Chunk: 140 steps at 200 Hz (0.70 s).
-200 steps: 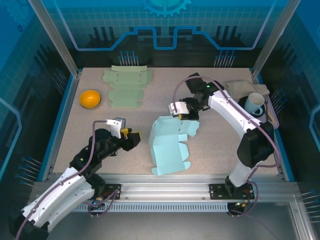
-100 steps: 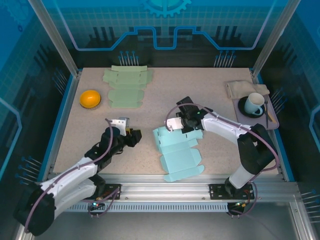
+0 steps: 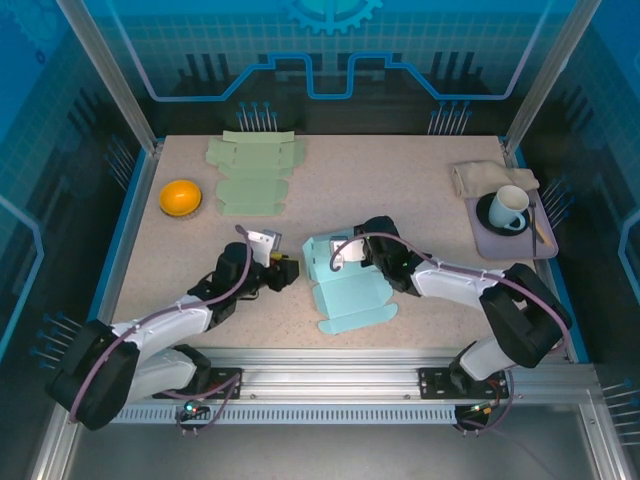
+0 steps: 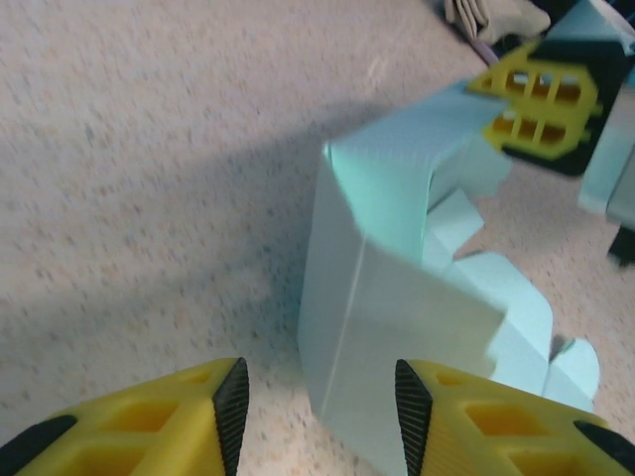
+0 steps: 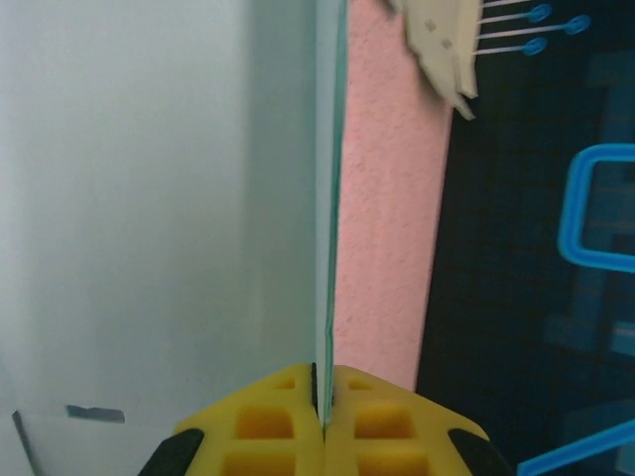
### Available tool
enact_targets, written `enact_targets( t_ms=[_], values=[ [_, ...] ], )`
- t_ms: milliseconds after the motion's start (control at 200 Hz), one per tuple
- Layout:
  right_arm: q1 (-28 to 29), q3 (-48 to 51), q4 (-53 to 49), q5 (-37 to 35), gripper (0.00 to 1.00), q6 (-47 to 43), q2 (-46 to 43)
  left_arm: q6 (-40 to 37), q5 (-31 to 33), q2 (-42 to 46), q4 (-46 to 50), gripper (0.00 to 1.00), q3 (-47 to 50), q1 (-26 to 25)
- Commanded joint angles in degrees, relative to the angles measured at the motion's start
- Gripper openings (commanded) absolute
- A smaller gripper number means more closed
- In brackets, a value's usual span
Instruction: Fold the paper box
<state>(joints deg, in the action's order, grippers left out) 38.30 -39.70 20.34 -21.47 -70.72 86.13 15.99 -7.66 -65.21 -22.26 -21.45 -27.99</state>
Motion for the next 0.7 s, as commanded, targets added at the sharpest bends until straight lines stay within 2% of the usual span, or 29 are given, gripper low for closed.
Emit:
enact_targets(
  t_ms=[0, 95, 240, 390, 695],
  values=[
    [1.3, 3.5, 19.0, -3.4, 0.00, -3.4, -0.6, -4.1, 3.2, -1.1, 0.0, 0.46, -3.1, 0.6],
    [1.8, 6.1, 29.3, -5.9, 0.00, -5.2, 1.4, -5.5, -1.0, -3.4, -3.1, 0.46, -3.1, 0.7],
    [2.4, 7.3, 36.7, -7.5, 0.00, -6.7, 4.5, -8.7, -7.0, -6.6, -5.0, 0.46, -3.4, 0.7],
    [2.4, 6.9, 37.3, -6.3, 0.00, -7.1, 6.3, -11.5, -2.7, -8.6, -4.1, 0.46, -4.1, 1.0],
    [2.5, 6.8, 33.8, -3.6, 0.00, -5.5, 7.9, -13.9, 0.4, -14.2, -3.1, 0.49, -9.6, 2.5]
  ],
)
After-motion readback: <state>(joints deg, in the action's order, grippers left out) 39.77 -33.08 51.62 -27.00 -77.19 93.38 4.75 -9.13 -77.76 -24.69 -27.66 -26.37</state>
